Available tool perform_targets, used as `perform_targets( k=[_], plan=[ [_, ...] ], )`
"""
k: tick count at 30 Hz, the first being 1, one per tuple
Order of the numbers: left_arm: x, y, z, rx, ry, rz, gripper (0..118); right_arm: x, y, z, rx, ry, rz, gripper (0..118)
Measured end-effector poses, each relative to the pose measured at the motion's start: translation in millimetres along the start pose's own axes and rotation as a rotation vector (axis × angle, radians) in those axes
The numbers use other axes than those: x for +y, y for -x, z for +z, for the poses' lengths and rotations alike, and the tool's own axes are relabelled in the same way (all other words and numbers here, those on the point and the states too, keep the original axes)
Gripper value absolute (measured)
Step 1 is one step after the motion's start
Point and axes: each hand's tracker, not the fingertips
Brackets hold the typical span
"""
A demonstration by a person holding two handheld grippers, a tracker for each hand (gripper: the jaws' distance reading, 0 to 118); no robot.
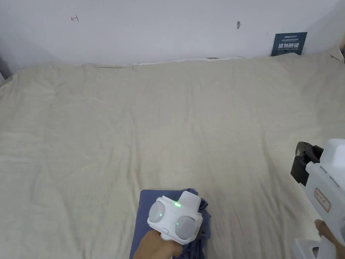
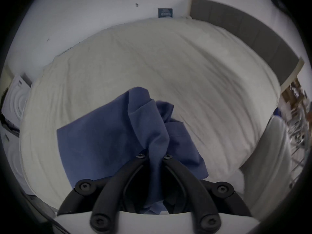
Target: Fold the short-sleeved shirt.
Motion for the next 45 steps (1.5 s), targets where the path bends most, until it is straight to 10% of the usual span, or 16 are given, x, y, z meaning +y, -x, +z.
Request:
perform_targets(
  k=[2,7,14,17,20,36,45],
  plan=[
    [9.6,-10.7,-1.7,-0.002,-0.025,-0.001,25,-1.2,-2.9,0.2,-0.006,0.004,-0.002,2],
    [7.9,11.6,32.1,-0.248,-0.164,0.191,102,-0.4,-2.0,0.1,-0.006,0.007,-0.006,2],
    [-4.3,57.6,82.2,-0.118,-0.504,0.373,103,7.4,11.2,1.2,0.012,-0.009,0.006,2],
    [-14.5,74.0,88.1,0.034,-0.581,0.380,84,8.6,16.5,0.2,0.023,-0.012,0.009,2],
    [-19.4,75.6,75.6,0.100,-0.598,0.334,0,7.7,20.7,-0.9,0.033,-0.011,0.012,2],
    [-42.5,-24.2,-41.0,-0.055,-0.376,0.280,0,-1.0,1.4,-0.8,-0.010,0.018,0.001,2],
    [-24.6,-15.5,17.4,-0.011,-0.510,0.220,0,2.7,5.9,2.6,0.011,0.002,-0.004,2]
  ],
)
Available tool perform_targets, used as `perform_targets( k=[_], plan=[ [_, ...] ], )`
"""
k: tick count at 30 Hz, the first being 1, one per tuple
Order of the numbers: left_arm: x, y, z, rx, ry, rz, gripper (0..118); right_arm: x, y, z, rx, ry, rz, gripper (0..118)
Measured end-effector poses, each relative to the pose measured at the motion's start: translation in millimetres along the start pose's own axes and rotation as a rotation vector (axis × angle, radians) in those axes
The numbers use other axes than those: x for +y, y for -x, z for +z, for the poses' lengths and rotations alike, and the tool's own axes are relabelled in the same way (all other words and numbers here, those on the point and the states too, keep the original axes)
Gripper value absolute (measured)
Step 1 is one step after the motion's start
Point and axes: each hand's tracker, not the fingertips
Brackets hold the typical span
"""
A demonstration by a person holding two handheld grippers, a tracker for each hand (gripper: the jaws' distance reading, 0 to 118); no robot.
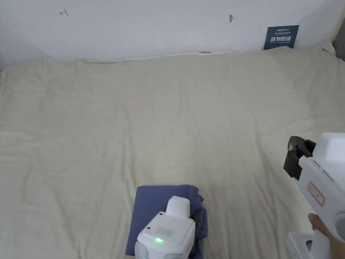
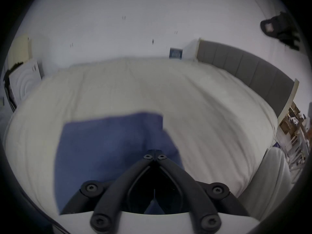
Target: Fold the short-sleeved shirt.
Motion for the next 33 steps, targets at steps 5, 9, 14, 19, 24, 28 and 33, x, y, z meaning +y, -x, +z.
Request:
perform_targets(
  k=[5,9,14,19,24,28,33],
  plan=[
    [68.9,28.4,49.3,0.070,-0.204,-0.030,0,10.6,13.6,4.4,0.027,-0.055,0.013,2],
    [110.7,58.0,84.0,0.146,-0.356,-0.042,0,19.3,28.4,9.2,0.034,-0.113,0.023,2],
    [140.4,94.3,116.4,0.241,-0.492,-0.019,0,29.5,46.9,13.5,0.034,-0.175,0.055,2],
    [147.5,132.8,128.4,0.325,-0.545,-0.031,0,35.8,63.1,14.8,0.026,-0.214,0.087,2],
    [139.7,157.3,136.3,0.397,-0.542,-0.031,0,37.8,70.7,15.8,0.035,-0.232,0.095,2],
    [134.3,168.6,139.8,0.415,-0.533,-0.008,0,38.1,74.3,16.0,0.045,-0.235,0.098,2],
    [131.7,172.1,137.4,0.421,-0.531,-0.015,0,35.9,77.4,14.6,0.054,-0.227,0.101,2]
  ],
)
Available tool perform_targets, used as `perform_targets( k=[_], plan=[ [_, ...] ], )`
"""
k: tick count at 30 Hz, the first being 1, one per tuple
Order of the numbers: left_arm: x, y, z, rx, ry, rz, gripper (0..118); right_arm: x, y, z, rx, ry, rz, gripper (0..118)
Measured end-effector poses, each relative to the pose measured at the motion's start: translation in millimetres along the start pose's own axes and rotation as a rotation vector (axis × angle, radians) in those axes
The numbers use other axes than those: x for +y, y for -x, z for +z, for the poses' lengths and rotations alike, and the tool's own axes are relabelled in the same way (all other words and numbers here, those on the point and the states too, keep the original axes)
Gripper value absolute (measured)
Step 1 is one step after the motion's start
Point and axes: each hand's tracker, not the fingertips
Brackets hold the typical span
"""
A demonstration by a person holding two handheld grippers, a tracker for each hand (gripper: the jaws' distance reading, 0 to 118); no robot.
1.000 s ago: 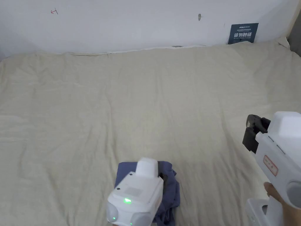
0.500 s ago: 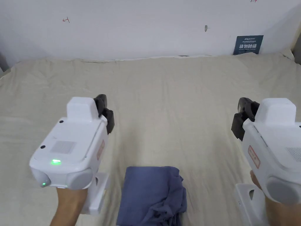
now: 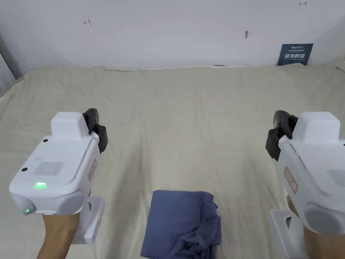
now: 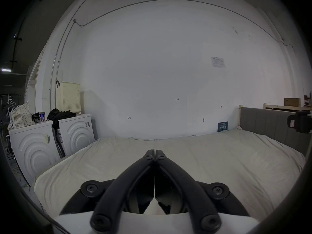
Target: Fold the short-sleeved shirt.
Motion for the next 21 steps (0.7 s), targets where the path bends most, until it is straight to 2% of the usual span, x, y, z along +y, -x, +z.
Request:
perform_targets(
  k=[3,5,8,11,13,17,20,21],
  plan=[
    [-1.4,-0.5,-0.8,-0.001,0.002,-0.003,0,-6.0,7.0,-2.7,0.012,0.021,-0.013,2],
    [-1.6,-1.9,2.8,-0.004,0.005,0.006,0,-22.3,19.9,-7.6,0.066,0.070,-0.031,2],
    [-6.1,-0.6,6.5,-0.011,0.025,0.014,0,-68.5,49.5,-22.6,0.142,0.232,-0.025,2],
    [-12.7,1.8,11.0,-0.031,0.058,0.023,0,-120.5,80.3,-32.4,0.190,0.360,0.024,2],
    [-20.2,3.6,11.7,-0.043,0.079,0.022,0,-151.9,96.5,-36.1,0.233,0.435,0.017,2],
    [-35.6,3.9,17.0,-0.062,0.133,0.009,0,-204.1,121.5,-45.7,0.255,0.582,0.026,2],
    [-53.0,6.3,12.7,-0.093,0.197,0.019,0,-243.8,132.2,-51.9,0.257,0.721,0.101,2],
    [-58.6,5.7,10.8,-0.107,0.230,0.033,0,-252.6,132.3,-49.3,0.238,0.666,0.101,1]
  ],
)
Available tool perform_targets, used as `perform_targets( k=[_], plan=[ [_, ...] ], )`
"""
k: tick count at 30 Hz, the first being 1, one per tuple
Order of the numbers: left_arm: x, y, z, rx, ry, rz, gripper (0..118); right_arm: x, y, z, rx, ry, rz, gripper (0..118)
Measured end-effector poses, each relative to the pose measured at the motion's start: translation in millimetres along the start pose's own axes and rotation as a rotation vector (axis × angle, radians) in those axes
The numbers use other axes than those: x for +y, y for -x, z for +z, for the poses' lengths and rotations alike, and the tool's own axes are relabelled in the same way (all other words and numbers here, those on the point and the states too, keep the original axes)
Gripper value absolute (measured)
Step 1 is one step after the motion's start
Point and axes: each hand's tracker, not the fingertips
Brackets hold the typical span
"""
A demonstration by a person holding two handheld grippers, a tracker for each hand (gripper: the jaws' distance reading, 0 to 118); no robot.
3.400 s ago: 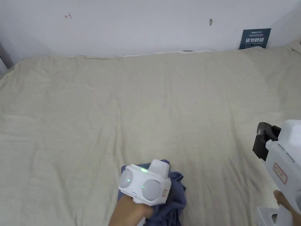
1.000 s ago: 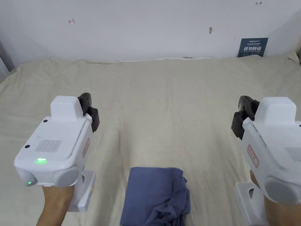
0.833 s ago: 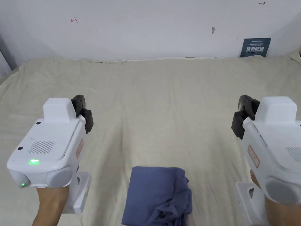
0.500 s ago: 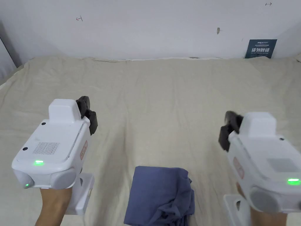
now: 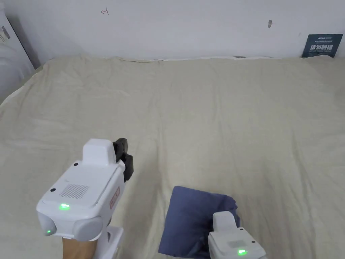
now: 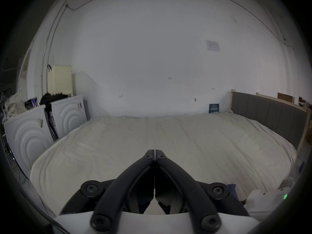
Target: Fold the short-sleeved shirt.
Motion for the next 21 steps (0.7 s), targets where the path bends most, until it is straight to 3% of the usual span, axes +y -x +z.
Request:
perform_targets(
  k=[1,4,5,6,7,8,9,10,18,19,20,21],
  plan=[
    [-4.1,-0.3,-3.9,-0.021,0.043,0.013,0,-3.1,-0.9,6.0,0.001,-0.100,-0.003,1],
    [-17.9,-4.6,-13.5,-0.110,0.196,0.109,2,8.4,-6.9,5.5,0.019,-0.027,-0.029,1],
    [-25.8,-5.4,-20.8,-0.142,0.254,0.160,11,9.7,-9.8,6.8,0.034,-0.010,-0.062,1],
    [-33.8,-6.2,-29.7,-0.170,0.337,0.198,25,9.8,-12.5,6.5,0.042,-0.010,-0.070,1],
    [-38.9,-10.3,-34.7,-0.203,0.408,0.234,47,9.2,-14.0,6.3,0.044,-0.013,-0.062,1],
    [-48.5,-12.0,-44.5,-0.239,0.478,0.274,83,9.0,-14.1,7.9,0.049,-0.015,-0.059,1],
    [-58.9,-14.5,-54.0,-0.266,0.549,0.293,105,8.6,-13.7,9.9,0.052,-0.018,-0.057,1],
    [-70.5,-17.4,-61.8,-0.282,0.595,0.315,118,8.2,-13.8,9.8,0.055,-0.020,-0.054,1],
    [-125.5,-29.4,-104.3,-0.371,0.852,0.412,114,6.2,-23.1,10.0,0.093,-0.025,-0.093,1],
    [-129.8,-27.9,-108.6,-0.401,0.875,0.426,105,5.9,-24.3,9.9,0.099,-0.025,-0.098,1],
    [-131.0,-29.0,-107.6,-0.407,0.872,0.439,85,5.4,-26.0,9.6,0.104,-0.025,-0.105,1],
    [-128.8,-29.6,-102.5,-0.395,0.827,0.430,74,4.4,-27.2,8.6,0.113,-0.027,-0.111,1]
  ],
)
